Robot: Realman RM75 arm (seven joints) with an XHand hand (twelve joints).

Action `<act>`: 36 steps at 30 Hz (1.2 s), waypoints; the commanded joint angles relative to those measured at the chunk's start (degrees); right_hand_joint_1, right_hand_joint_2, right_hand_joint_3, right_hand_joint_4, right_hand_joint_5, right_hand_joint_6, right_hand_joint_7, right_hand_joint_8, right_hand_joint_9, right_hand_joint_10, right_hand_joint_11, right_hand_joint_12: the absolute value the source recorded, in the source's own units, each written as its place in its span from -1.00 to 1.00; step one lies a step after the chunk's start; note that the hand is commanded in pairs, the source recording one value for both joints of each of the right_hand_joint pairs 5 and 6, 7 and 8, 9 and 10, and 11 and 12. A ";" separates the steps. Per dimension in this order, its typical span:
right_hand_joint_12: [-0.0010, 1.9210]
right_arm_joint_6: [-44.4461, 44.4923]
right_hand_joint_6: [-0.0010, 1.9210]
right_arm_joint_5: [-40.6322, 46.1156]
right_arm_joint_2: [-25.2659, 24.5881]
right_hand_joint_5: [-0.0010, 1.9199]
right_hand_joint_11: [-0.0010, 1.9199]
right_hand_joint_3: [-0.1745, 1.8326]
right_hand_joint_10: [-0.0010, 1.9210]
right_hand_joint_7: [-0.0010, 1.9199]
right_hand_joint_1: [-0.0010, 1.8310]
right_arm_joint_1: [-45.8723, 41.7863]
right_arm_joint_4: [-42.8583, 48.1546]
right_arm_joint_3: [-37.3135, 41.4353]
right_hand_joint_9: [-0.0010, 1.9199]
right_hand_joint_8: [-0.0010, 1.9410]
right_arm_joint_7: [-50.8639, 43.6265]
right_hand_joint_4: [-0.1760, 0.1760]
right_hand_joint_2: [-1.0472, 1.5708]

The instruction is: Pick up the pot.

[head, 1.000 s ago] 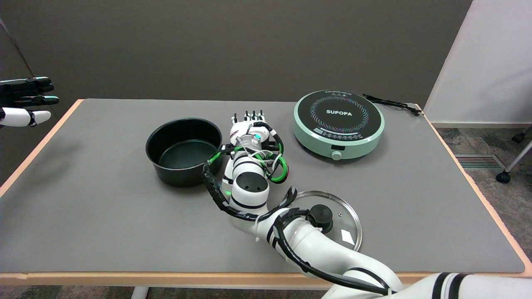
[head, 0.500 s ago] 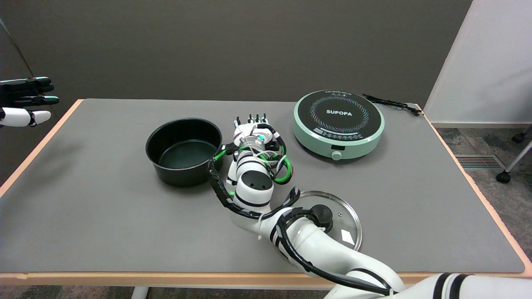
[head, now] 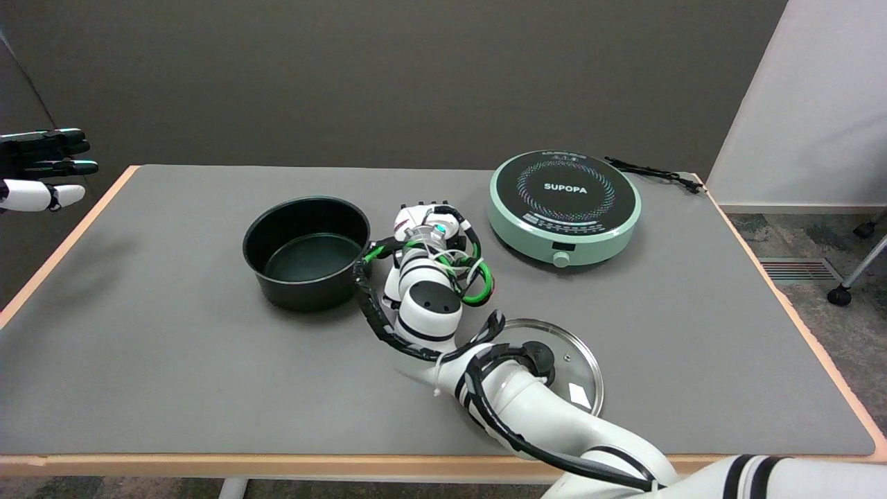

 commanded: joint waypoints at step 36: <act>1.00 2.33 1.00 9.28 2.78 1.00 1.00 -0.26 1.00 1.00 0.32 -0.60 3.06 -0.25 1.00 0.98 -0.16 -0.08 0.29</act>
